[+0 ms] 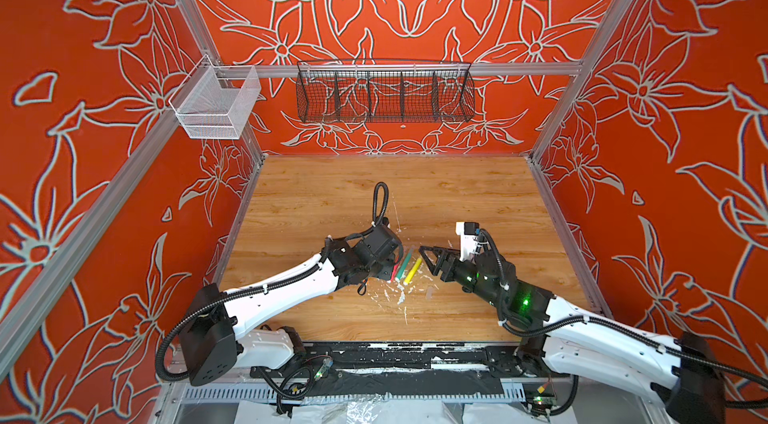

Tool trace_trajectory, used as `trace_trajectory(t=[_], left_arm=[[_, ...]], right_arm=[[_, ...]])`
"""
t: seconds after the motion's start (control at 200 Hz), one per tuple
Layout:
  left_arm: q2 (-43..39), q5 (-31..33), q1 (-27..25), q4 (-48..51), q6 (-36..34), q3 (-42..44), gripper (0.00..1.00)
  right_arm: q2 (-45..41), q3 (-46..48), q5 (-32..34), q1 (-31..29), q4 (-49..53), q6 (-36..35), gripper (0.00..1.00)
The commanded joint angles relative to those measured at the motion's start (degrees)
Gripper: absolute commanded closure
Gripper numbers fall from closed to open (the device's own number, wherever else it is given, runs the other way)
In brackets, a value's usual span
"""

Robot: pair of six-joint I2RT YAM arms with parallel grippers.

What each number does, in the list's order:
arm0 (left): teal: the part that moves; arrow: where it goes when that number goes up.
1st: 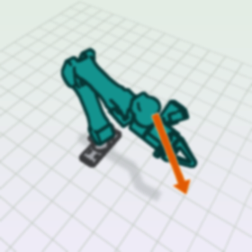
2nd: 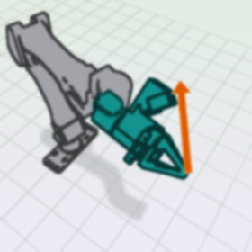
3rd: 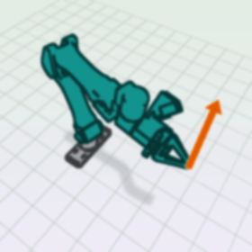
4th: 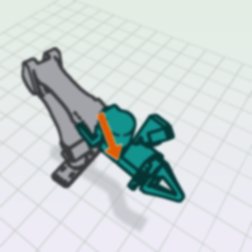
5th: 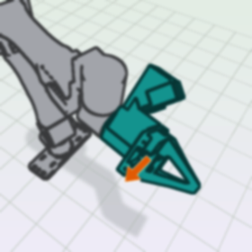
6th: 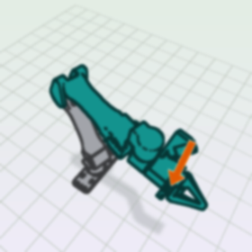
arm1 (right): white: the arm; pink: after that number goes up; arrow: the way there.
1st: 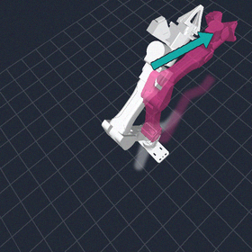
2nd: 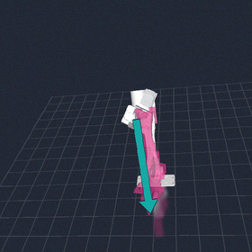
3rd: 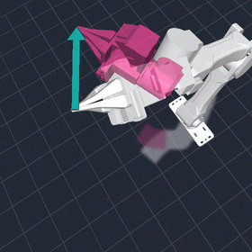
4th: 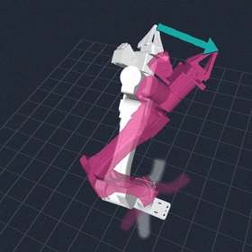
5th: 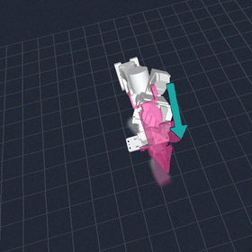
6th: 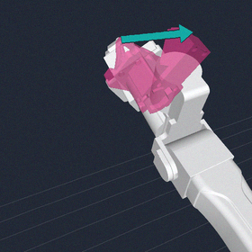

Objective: Insert the pens into the pen caps
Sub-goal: 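Bring the upright blue marker to center while the right gripper moves toward it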

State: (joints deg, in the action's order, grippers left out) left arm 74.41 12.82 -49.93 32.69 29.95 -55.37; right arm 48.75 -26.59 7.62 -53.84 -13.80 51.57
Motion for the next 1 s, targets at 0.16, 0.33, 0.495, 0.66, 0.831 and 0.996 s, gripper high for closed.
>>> trace_trajectory(t=[0.16, 0.33, 0.495, 0.66, 0.831, 0.996], left_arm=[[-0.41, -0.60, -2.61, -3.67, -2.53, 0.77, 1.00], [-0.26, -1.21, -3.39, -4.43, -3.05, 1.05, 1.00], [-0.22, -1.22, -4.32, -5.41, -3.47, 1.37, 1.00], [-1.36, -1.29, -5.64, -6.03, -4.30, 1.41, 1.00], [-2.67, -1.91, -7.40, -6.91, -5.57, 2.09, 1.00], [-3.35, -1.66, -8.77, -7.36, -6.20, 2.51, 1.00]], right_arm=[[4.31, 0.67, 0.73, -2.26, -8.39, 3.01, 0.34], [7.80, -0.12, 1.17, -3.11, -10.40, 3.18, 0.38], [11.82, -1.08, 1.28, -3.28, -11.79, 3.87, 0.38], [15.54, -2.17, 1.81, -3.28, -13.09, 4.15, 0.38], [18.57, -3.49, 3.02, -3.28, -14.17, 4.36, 0.45], [21.74, -4.76, 2.77, -3.24, -15.84, 4.51, 0.47]])
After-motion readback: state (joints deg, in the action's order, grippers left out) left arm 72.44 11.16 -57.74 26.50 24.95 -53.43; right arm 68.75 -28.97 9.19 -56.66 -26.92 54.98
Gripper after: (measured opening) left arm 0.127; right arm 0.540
